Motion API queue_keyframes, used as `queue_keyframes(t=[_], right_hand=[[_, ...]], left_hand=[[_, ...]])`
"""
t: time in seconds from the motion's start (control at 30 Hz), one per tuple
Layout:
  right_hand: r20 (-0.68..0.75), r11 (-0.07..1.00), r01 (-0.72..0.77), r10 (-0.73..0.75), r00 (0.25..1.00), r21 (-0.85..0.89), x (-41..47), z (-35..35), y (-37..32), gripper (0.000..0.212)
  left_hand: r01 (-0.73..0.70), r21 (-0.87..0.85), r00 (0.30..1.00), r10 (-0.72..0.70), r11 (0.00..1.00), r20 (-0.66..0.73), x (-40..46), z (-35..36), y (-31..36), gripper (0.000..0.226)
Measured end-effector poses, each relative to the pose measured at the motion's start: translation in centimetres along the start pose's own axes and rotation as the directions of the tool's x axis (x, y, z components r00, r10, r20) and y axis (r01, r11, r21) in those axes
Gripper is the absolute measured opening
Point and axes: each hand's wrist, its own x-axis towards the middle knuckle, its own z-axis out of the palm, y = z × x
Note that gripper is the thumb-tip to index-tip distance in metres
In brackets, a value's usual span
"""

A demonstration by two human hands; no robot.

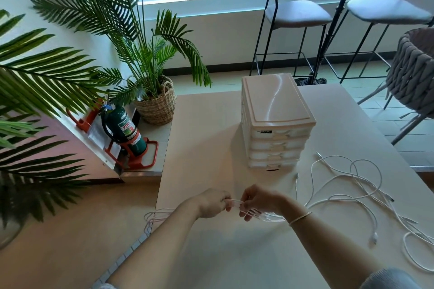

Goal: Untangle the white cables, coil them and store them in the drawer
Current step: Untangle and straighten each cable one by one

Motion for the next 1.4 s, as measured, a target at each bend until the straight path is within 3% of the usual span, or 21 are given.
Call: queue_keyframes(t=[0.17,0.27,0.4,0.6,0.77,0.9,1.03,1.1,1.17,1.27,1.4], right_hand=[[0.037,0.998,-0.037,0.039,0.999,-0.051,-0.9,-1.4,0.1,0.016],[-0.013,0.999,-0.039,0.039,0.999,0.021,-2.1,-2.8,0.5,0.022],[-0.064,0.997,-0.067,0.065,0.996,-0.044,-3.1,-4.6,0.7,0.031],[-0.225,0.993,-0.111,0.1,0.969,-0.033,-4.8,-7.5,2.0,0.016],[-0.44,0.933,-0.241,0.105,0.892,-0.266,-4.4,-8.3,3.1,0.018],[-0.606,0.781,-0.48,0.167,0.777,-0.399,-6.3,-11.0,4.7,0.015],[-0.86,0.755,-0.639,0.223,0.459,-0.145,-6.9,-12.5,5.3,0.026],[-0.909,0.823,-0.568,0.239,0.341,0.003,-7.2,-13.3,5.6,0.026],[-0.91,0.873,-0.468,0.299,0.286,0.14,-8.0,-14.1,5.9,0.02],[-0.894,0.901,-0.323,0.376,0.244,0.29,-8.6,-14.8,6.7,0.041],[-0.923,0.923,-0.062,0.382,0.041,0.379,-9.4,-15.4,5.1,0.05]], left_hand=[[-0.031,-0.005,0.999,0.031,0.999,0.006,-0.1,-0.3,0.3,0.023],[-0.045,-0.004,0.999,0.045,0.999,-0.006,0.1,-0.6,0.7,0.025],[-0.058,0.005,0.998,0.058,0.998,0.003,0.4,-0.5,1.0,0.029],[-0.041,0.001,0.999,0.041,0.999,-0.015,0.8,-0.4,0.1,0.019],[-0.032,0.034,0.999,0.032,0.999,0.001,1.3,-0.2,0.3,0.027],[0.013,0.029,1.0,-0.013,0.999,-0.003,1.0,-0.4,-0.9,0.026],[0.027,0.027,1.0,-0.027,0.999,0.011,1.2,-0.3,-0.7,0.021],[0.033,0.048,0.999,-0.034,0.998,0.017,1.3,-0.4,-0.3,0.026],[0.04,0.054,0.999,-0.041,0.998,0.009,1.1,-0.7,-0.2,0.03],[0.05,0.075,0.998,-0.052,0.996,0.022,0.9,-0.5,-0.5,0.031],[0.049,0.069,0.998,-0.052,0.996,0.028,1.0,-0.1,-0.2,0.031]])
